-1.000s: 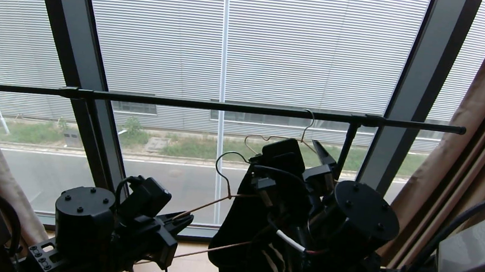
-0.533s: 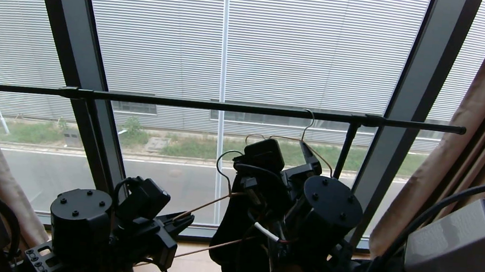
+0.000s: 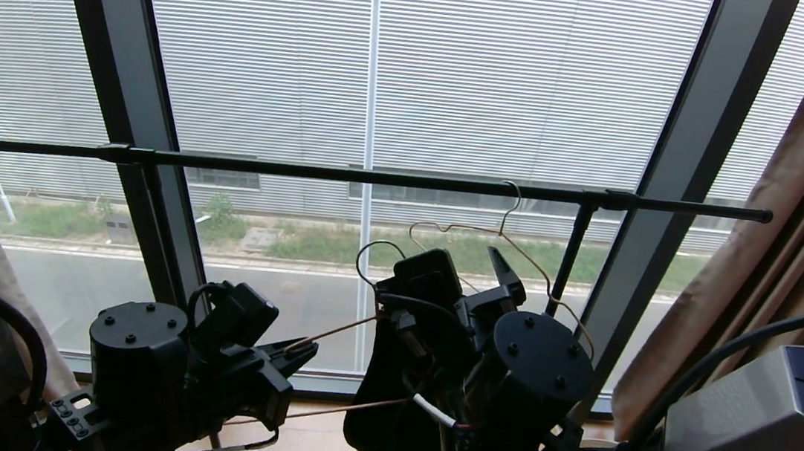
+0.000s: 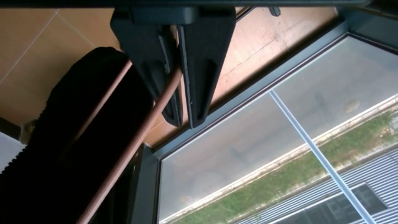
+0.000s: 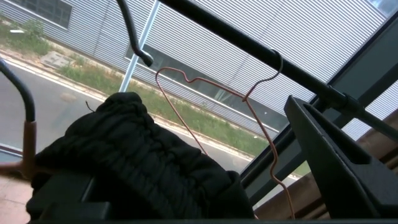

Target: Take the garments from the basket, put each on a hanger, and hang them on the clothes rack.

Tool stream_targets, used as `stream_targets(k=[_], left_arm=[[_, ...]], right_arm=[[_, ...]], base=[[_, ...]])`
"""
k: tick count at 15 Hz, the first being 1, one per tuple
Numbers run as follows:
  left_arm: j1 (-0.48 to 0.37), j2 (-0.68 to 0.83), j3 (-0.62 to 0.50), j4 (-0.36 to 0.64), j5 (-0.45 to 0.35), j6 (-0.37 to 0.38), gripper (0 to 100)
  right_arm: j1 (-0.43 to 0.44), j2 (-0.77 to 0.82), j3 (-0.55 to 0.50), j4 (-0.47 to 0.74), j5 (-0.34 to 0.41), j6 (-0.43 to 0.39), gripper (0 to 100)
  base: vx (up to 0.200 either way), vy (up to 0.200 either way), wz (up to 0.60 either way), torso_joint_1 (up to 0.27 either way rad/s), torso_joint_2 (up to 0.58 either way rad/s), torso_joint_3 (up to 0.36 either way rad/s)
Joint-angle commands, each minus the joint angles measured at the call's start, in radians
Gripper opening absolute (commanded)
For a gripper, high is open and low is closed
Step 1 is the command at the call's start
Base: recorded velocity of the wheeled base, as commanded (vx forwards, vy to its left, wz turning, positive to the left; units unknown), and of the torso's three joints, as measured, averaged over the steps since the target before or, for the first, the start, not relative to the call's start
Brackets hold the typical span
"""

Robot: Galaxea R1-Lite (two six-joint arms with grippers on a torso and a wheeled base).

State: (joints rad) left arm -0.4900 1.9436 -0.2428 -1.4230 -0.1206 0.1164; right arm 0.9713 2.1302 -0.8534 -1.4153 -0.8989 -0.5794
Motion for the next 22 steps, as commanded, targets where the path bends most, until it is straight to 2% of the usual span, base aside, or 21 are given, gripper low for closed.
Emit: stream_targets(k=[1,14,22], left_arm=[[0.016,0.015,-0.013,-0.001,0.001,0.000,0],[0.054,0.057,-0.073,-0.001,0.033,-0.026,0],[0.054,0.051,-0.073,-0.001,0.033,-0.030,0]], right_arm=[[0.004,-0.006,0.004,-0.001,0.000,0.000,100],[0.024,-0.044,0.042,0.001,0.000,0.000,100],[0.037,-0.044,0.080,-0.001,0.000,0.001,100]], base=[[0.000,0.000,0.00,0.000,0.00,0.000],[0.000,0.000,0.00,0.000,0.00,0.000],[0.000,0.000,0.00,0.000,0.00,0.000]])
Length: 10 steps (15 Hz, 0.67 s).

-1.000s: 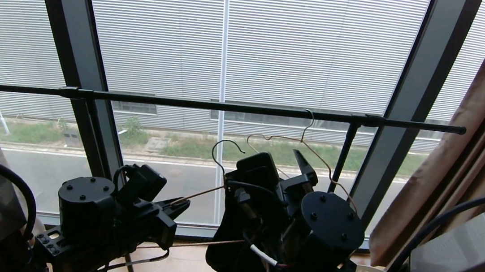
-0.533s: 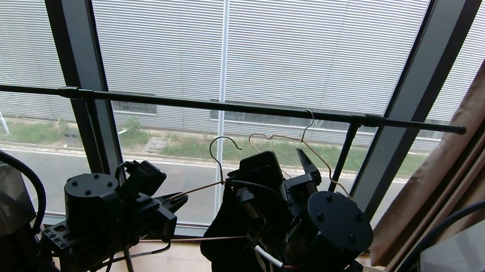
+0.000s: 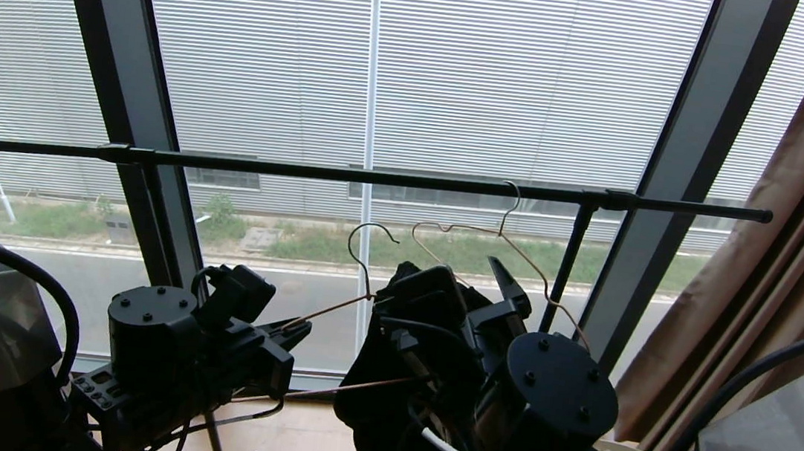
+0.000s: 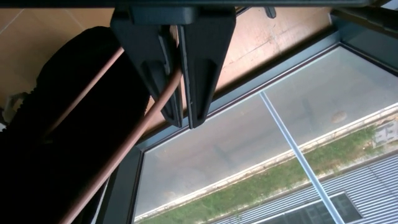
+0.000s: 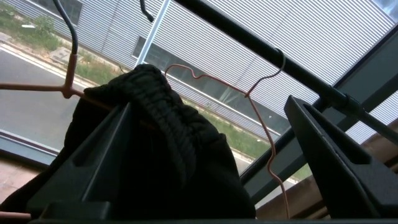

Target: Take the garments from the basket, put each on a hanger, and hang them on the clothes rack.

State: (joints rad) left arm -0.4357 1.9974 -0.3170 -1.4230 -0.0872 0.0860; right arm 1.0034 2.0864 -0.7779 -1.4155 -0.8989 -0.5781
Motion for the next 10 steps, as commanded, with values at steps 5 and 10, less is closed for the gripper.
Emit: stream_targets(k=[5,10], left_arm=[[-0.001,-0.002,0.009,-0.031,-0.002,0.000,0],[0.000,0.000,0.036,-0.054,-0.011,-0.006,0]], right_arm=[[0.007,-0.005,0.029,0.000,0.000,0.000,100],[-0.029,-0.081,0.052,0.013,0.009,0.001,100]], base=[[0.000,0.000,0.00,0.000,0.00,0.000],[0.000,0.000,0.00,0.000,0.00,0.000]])
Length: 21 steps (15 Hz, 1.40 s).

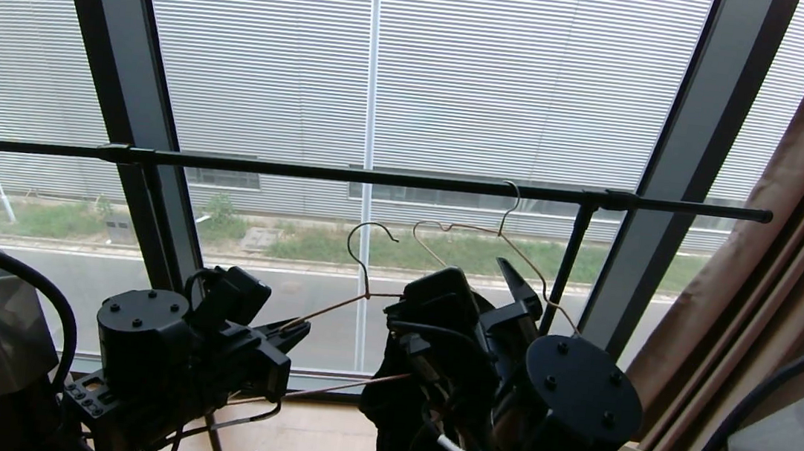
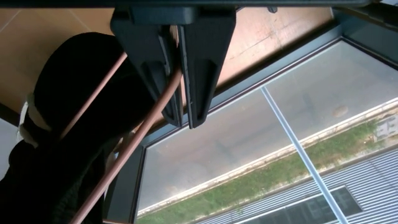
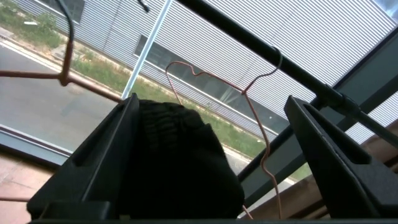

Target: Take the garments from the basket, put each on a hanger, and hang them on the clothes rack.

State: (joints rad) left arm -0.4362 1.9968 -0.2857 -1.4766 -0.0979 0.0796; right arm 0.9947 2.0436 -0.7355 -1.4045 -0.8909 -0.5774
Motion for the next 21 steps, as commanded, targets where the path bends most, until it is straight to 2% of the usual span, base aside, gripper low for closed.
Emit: stream_targets(k=[1,3,5,7,11,12,13,14,16,17,18,19,21], left_arm=[[0.001,0.002,0.011,-0.007,-0.006,-0.014,0],[0.002,0.002,0.025,-0.021,-0.034,-0.018,0],[0.002,0.002,0.042,-0.042,-0.045,-0.018,0],[0.002,0.000,0.050,-0.048,-0.048,-0.017,0],[0.014,0.000,0.100,-0.094,-0.086,-0.012,0],[0.014,0.000,0.128,-0.094,-0.117,-0.011,0],[0.014,0.000,0.135,-0.094,-0.128,-0.009,0],[0.013,-0.001,0.154,-0.094,-0.154,0.000,0],[0.008,-0.003,0.174,-0.094,-0.164,0.003,0],[0.008,-0.003,0.178,-0.094,-0.169,0.003,0],[0.005,-0.010,0.186,-0.094,-0.184,0.003,0],[0.004,-0.018,0.188,-0.094,-0.192,0.003,0],[-0.019,-0.046,0.198,-0.094,-0.198,0.003,0]], right_arm=[[-0.034,-0.059,0.019,0.005,0.010,-0.001,100],[-0.053,-0.095,0.024,0.021,0.026,0.001,100],[-0.073,-0.157,0.024,0.108,0.090,0.008,100],[-0.087,-0.186,0.019,0.153,0.110,0.018,100],[-0.189,-0.333,0.015,0.466,0.351,0.068,100],[-0.243,-0.381,0.004,0.611,0.489,0.084,100],[-0.265,-0.396,-0.004,0.665,0.547,0.090,100],[-0.341,-0.436,-0.038,0.831,0.747,0.110,100],[-0.439,-0.476,-0.093,1.039,0.986,0.107,100],[-0.456,-0.479,-0.108,1.076,1.029,0.105,100],[-0.502,-0.479,-0.143,1.164,1.142,0.077,100],[-0.531,-0.474,-0.160,1.200,1.205,0.056,100],[-0.599,-0.434,-0.200,1.323,1.419,-0.019,100]], base=[[0.000,0.000,0.00,0.000,0.00,0.000],[0.000,0.000,0.00,0.000,0.00,0.000],[0.000,0.000,0.00,0.000,0.00,0.000],[0.000,0.000,0.00,0.000,0.00,0.000],[0.000,0.000,0.00,0.000,0.00,0.000],[0.000,0.000,0.00,0.000,0.00,0.000],[0.000,0.000,0.00,0.000,0.00,0.000],[0.000,0.000,0.00,0.000,0.00,0.000],[0.000,0.000,0.00,0.000,0.00,0.000],[0.000,0.000,0.00,0.000,0.00,0.000],[0.000,0.000,0.00,0.000,0.00,0.000],[0.000,0.000,0.00,0.000,0.00,0.000],[0.000,0.000,0.00,0.000,0.00,0.000]])
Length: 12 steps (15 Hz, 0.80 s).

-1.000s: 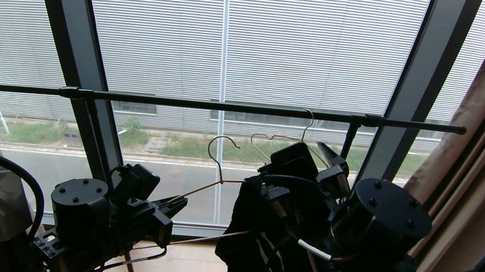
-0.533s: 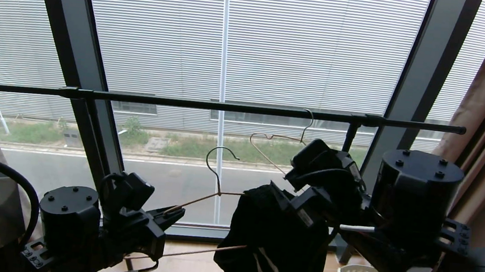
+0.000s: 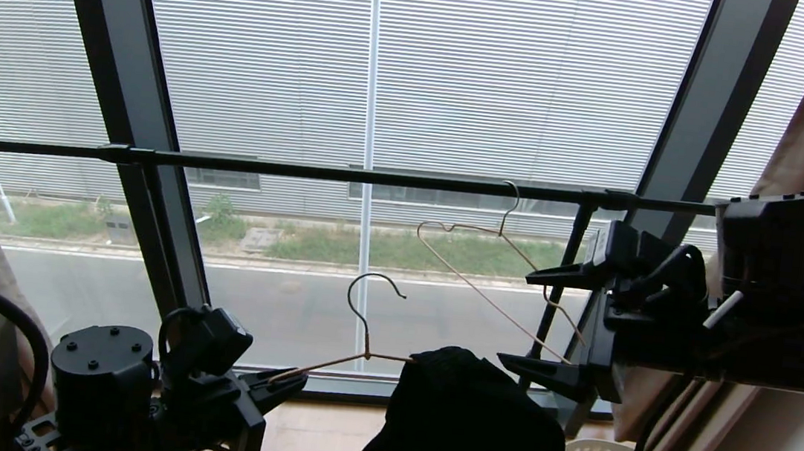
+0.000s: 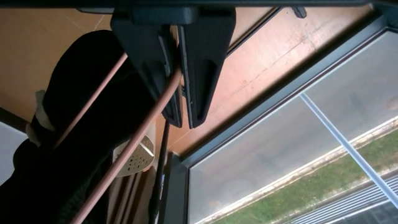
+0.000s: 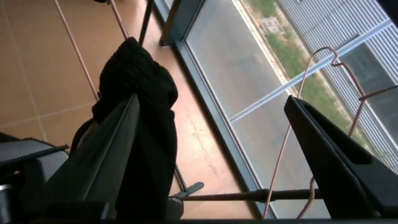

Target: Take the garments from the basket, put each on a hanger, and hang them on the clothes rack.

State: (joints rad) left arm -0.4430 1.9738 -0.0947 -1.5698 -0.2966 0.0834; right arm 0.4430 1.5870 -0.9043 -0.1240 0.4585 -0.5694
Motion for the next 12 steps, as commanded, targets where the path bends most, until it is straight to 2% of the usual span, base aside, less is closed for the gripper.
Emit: stream_targets(k=[1,4,6,12], left_arm=[[-0.025,-0.038,0.010,-0.001,0.001,-0.001,0],[-0.048,-0.053,0.012,-0.001,0.001,-0.002,0],[-0.048,-0.052,0.009,-0.001,0.001,-0.002,0],[-0.048,-0.049,-0.010,-0.001,0.002,-0.005,0]], right_arm=[[-0.050,0.033,-0.033,0.072,0.106,-0.049,100],[-0.050,0.070,-0.028,0.110,0.115,-0.118,100],[-0.047,0.068,-0.012,0.149,0.115,-0.121,100],[-0.044,0.071,0.010,0.149,0.115,-0.119,100]], base=[[0.000,0.000,0.00,0.000,0.00,0.000],[0.000,0.000,0.00,0.000,0.00,0.000],[0.000,0.000,0.00,0.000,0.00,0.000],[0.000,0.000,0.00,0.000,0.00,0.000]])
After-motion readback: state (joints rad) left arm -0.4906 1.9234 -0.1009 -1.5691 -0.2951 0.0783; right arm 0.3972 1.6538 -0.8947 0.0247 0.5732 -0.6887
